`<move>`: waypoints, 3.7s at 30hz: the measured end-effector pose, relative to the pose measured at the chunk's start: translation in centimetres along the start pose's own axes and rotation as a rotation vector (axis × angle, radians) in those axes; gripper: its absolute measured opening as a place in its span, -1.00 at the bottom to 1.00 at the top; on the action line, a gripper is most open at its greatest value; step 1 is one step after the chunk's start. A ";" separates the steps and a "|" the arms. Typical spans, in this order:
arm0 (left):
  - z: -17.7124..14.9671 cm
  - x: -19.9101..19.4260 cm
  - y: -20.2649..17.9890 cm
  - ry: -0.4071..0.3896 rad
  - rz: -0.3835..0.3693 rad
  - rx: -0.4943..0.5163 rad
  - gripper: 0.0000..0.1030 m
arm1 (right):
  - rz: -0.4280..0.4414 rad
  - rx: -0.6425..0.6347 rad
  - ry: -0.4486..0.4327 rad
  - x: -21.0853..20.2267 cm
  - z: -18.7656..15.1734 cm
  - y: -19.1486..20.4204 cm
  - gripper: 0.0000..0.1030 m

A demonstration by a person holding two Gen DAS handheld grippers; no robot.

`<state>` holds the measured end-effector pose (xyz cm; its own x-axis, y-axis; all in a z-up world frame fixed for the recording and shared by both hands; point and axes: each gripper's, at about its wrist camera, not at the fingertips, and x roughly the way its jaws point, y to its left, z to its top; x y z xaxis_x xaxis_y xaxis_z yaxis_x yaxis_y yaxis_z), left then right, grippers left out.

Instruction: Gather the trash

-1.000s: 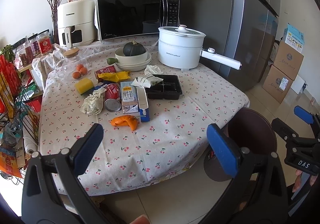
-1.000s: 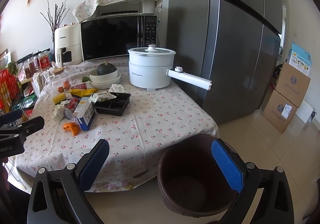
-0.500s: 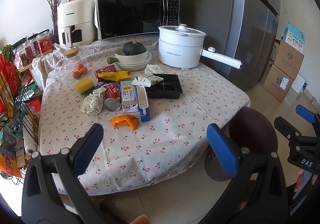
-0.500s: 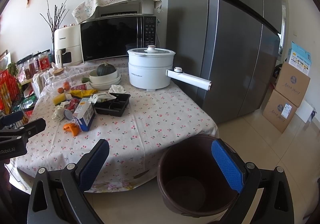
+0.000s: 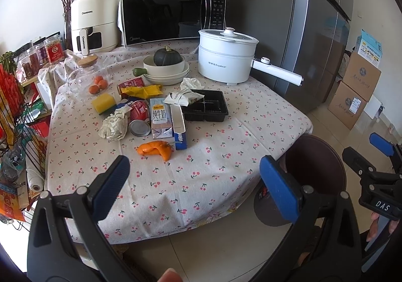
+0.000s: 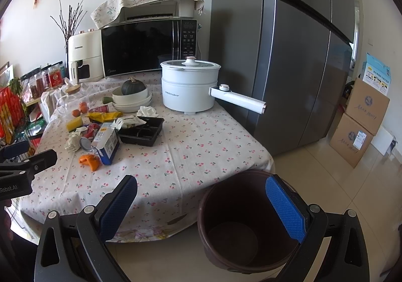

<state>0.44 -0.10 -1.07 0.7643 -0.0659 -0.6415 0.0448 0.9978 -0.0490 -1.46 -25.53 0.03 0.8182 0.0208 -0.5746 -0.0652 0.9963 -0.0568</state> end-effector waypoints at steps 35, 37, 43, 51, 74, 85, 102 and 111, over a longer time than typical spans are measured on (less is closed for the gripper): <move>7.9 16.0 11.5 0.411 -0.111 -0.284 0.74 | 0.160 -0.021 0.411 15.8 7.6 1.1 1.00; 8.0 16.7 11.5 0.409 -0.130 -0.295 0.70 | 0.137 -0.028 0.411 16.3 7.7 1.1 1.00; 6.8 19.7 7.8 0.496 -0.213 -0.220 0.46 | 0.120 -0.020 0.443 17.6 7.3 1.0 1.00; 5.0 23.7 5.1 0.594 -0.170 -0.176 0.18 | 0.097 -0.002 0.462 17.8 6.4 0.3 1.00; 6.7 15.8 8.7 0.378 -0.247 -0.209 -0.54 | 0.139 0.093 0.438 26.0 8.7 4.8 1.00; 5.9 14.4 12.6 0.355 -0.232 -0.278 -0.54 | 0.147 0.160 0.419 32.5 7.3 8.1 0.82; 5.6 14.6 12.0 0.361 -0.238 -0.270 -0.53 | 0.095 -0.134 0.309 28.3 9.2 9.0 -0.71; 5.5 14.9 12.1 0.371 -0.230 -0.274 -0.53 | 0.199 -0.055 0.350 29.7 9.1 8.8 0.75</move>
<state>15.91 11.06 -6.97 0.4730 -0.3318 -0.8162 -0.0233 0.9214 -0.3880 27.45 -15.37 -10.06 0.5431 0.1739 -0.8215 -0.2412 0.9694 0.0457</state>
